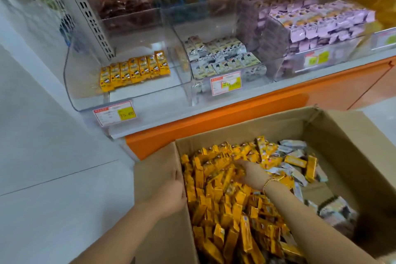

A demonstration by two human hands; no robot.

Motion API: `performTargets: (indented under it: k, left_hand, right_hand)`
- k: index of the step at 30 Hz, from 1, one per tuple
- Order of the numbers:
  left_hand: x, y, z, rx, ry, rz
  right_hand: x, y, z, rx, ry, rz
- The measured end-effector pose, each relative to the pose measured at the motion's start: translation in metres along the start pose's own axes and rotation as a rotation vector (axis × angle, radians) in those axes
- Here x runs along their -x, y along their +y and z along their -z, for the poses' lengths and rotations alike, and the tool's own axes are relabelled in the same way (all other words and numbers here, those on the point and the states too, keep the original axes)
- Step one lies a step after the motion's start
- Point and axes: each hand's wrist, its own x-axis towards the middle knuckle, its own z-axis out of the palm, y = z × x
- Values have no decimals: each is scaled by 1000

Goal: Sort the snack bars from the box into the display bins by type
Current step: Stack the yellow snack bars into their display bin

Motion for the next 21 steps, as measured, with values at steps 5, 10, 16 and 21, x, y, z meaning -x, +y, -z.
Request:
performTargets:
  k: [5,10,16,21]
  left_hand:
    - [-13,14,5,-123,-76,87]
    - [-26,19,12,-172,-21,43]
    - [-25,16,9,-79,1,47]
    - [-22,26,14,174,-91,87]
  right_hand:
    - [-17,2,-30,4,-51,39]
    - [-27,-6,-37,113,-136,6]
    - [-20,-8,-47,3,-90,-51]
    - [-3,-23,5,-138,137,-71]
